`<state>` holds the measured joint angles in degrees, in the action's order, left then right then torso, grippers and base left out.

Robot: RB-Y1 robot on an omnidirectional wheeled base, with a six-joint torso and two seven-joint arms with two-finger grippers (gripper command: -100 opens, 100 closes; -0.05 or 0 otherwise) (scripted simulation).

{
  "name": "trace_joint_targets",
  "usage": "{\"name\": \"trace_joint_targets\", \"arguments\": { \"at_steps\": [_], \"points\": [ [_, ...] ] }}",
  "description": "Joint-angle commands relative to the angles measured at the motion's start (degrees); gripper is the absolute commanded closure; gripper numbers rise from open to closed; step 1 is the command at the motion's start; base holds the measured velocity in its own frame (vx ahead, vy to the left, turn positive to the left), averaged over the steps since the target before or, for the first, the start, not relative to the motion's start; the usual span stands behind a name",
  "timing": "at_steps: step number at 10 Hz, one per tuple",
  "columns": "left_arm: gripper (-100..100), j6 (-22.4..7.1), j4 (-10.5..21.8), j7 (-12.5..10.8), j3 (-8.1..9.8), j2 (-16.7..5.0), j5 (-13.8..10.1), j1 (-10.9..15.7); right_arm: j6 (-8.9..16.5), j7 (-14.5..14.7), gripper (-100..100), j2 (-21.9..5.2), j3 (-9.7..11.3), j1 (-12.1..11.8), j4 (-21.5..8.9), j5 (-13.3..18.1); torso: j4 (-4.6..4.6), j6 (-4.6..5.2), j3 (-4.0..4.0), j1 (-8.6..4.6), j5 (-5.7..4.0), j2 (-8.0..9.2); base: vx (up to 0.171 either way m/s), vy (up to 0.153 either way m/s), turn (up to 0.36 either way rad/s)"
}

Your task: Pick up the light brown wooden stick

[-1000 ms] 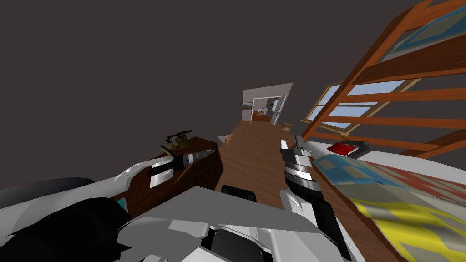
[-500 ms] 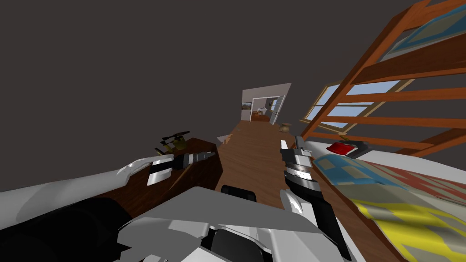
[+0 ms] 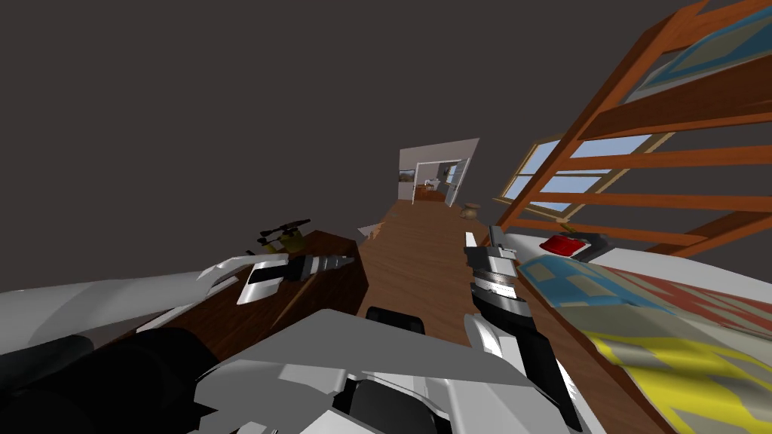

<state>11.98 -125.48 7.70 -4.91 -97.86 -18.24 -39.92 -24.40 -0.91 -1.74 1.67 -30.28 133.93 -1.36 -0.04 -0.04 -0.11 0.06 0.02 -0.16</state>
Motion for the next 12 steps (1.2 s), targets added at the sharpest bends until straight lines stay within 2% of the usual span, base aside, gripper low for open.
{"name": "trace_joint_targets", "arguments": {
  "at_steps": [1,2,3,4,5,6,7,8,9,11,12],
  "points": [
    [-100,-0.17,0.14,-0.08,-0.54,-1.98,-0.10,0.30,0.00,0.00,0,0.00,0.00,0.00,0.00,0.00,0.00,0.00,0.00,0.00,0.00,0.00,0.021,0.014,0.004],
    [-100,-1.12,0.37,-0.43,-1.81,-4.16,-1.19,-0.02,0.00,0.00,0,0.00,0.00,0.00,0.00,0.00,0.02,-0.01,0.05,-0.03,0.00,0.08,0.038,0.013,-0.053],
    [-100,-1.12,0.37,-0.43,-1.81,-5.87,-1.19,-0.02,0.00,0.00,0,0.00,0.00,0.00,0.00,0.00,0.02,0.01,0.04,-0.03,-0.01,0.06,0.047,0.025,-0.033],
    [-100,-1.12,0.37,-0.43,-1.81,-6.47,-1.19,-0.02,0.00,0.00,0,0.00,0.00,0.00,0.00,0.00,0.01,0.00,0.02,-0.01,0.00,0.03,0.028,0.017,0.000],
    [-100,-2.05,0.54,-0.80,-3.11,-8.71,-2.25,-0.31,0.00,0.00,0,0.00,0.00,0.00,0.00,0.00,0.02,-0.01,0.05,-0.03,0.00,0.08,0.045,0.032,-0.046],
    [-100,-2.05,0.54,-0.80,-3.11,-10.24,-2.25,-0.31,0.00,0.00,0,0.00,0.00,0.00,0.00,0.00,0.01,0.00,0.03,0.02,0.01,0.05,0.046,0.030,-0.032],
    [-100,-2.05,0.54,-0.80,-3.11,-10.77,-2.25,-0.31,0.00,0.00,0,0.00,0.00,0.00,0.00,0.00,0.01,-0.01,0.02,0.02,0.01,0.04,0.024,0.012,0.002],
    [-100,-2.96,0.62,-1.19,-4.44,-13.05,-3.28,-0.62,0.00,0.00,0,0.00,0.00,0.00,0.00,0.00,0.02,-0.01,0.05,-0.03,0.00,0.09,0.044,0.025,-0.041],
    [-100,-2.96,0.62,-1.19,-4.32,-14.83,-3.28,-0.62,0.00,0.00,0,0.00,0.00,0.00,0.00,0.00,0.01,0.00,0.03,0.00,0.00,0.05,0.046,0.028,-0.027],
    [-100,-2.96,0.62,-1.19,-4.44,-14.83,-3.28,-0.62,0.00,0.00,0,0.00,0.00,0.00,0.00,0.00,0.03,-0.02,0.06,-0.03,0.01,0.11,0.009,0.008,0.000],
    [-100,-3.85,0.62,-1.60,-5.81,-17.40,-4.27,-0.98,0.00,0.00,0,0.00,0.00,0.00,0.00,0.00,0.05,-0.02,0.11,-0.07,0.00,0.19,0.023,0.025,-0.041]
  ]
}}
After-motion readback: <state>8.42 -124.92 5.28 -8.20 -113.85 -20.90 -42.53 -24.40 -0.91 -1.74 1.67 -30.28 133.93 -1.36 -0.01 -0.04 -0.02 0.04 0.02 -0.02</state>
